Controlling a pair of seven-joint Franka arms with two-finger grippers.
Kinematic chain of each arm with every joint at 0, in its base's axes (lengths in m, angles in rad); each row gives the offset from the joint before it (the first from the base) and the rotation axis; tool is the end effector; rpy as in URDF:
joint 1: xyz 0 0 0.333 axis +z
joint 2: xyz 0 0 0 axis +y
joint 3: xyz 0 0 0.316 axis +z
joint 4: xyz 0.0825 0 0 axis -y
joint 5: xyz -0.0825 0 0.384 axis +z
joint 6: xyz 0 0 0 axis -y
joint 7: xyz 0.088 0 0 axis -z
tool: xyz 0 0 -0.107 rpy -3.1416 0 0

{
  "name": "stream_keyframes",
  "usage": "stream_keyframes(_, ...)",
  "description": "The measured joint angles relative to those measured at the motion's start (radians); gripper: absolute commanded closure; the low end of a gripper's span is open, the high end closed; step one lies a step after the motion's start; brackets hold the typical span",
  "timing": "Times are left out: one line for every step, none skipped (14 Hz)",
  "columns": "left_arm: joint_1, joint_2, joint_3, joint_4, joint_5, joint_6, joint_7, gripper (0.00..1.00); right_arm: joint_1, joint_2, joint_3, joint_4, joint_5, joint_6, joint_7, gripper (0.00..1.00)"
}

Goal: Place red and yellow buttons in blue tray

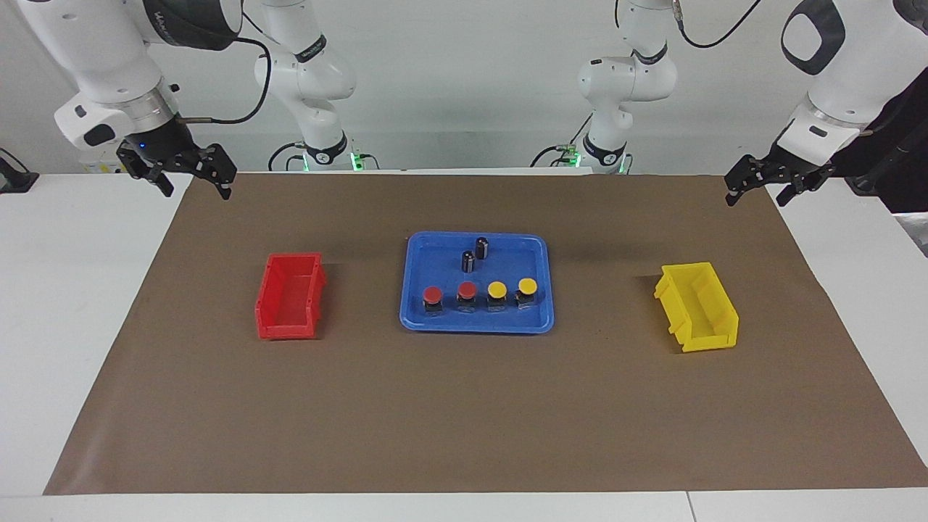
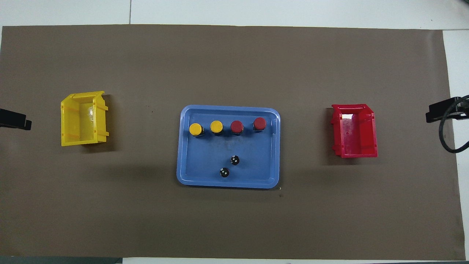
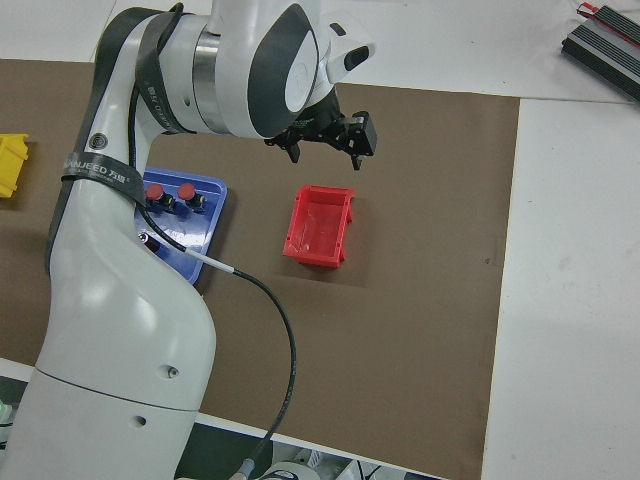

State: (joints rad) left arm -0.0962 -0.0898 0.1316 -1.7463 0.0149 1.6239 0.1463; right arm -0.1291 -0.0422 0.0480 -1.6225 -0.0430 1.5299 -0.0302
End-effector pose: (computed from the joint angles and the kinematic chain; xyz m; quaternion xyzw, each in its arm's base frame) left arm 0.5277 0.0230 0.5942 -0.9983 0.0563 0.0168 0.0000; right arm 0.5343 -0.0476 0.6198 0.9991 -0.0258 -0.0264 0.0211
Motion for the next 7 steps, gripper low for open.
stream_keyframes(0.008,0.000,0.000,0.000,0.000,0.000,0.004,0.00,0.000,0.000,0.000,0.000,0.000,0.000,0.000,0.00)
stream_keyframes(0.018,0.000,-0.001,0.000,0.000,0.000,0.017,0.00,0.000,0.000,0.000,0.000,0.000,0.000,0.000,0.00)
stream_keyframes(0.026,0.000,-0.001,0.000,0.000,0.000,0.031,0.00,0.000,0.000,0.000,0.000,0.000,0.000,0.000,0.00)
stream_keyframes(0.032,0.000,-0.001,0.000,0.000,0.000,0.038,0.00,0.000,0.000,0.000,0.000,0.000,0.000,0.000,0.00)
stream_keyframes(0.036,0.000,-0.003,0.000,0.000,0.000,0.042,0.00,0.000,0.000,0.000,0.000,0.000,0.000,0.000,0.00)
stream_keyframes(0.039,0.000,-0.008,0.000,0.000,0.000,0.044,0.00,0.000,0.000,0.000,0.000,0.000,0.000,0.000,0.00)
stream_keyframes(0.047,0.000,-0.022,0.000,0.000,0.000,0.044,0.00,0.000,0.000,0.000,0.000,0.000,0.000,0.000,0.00)
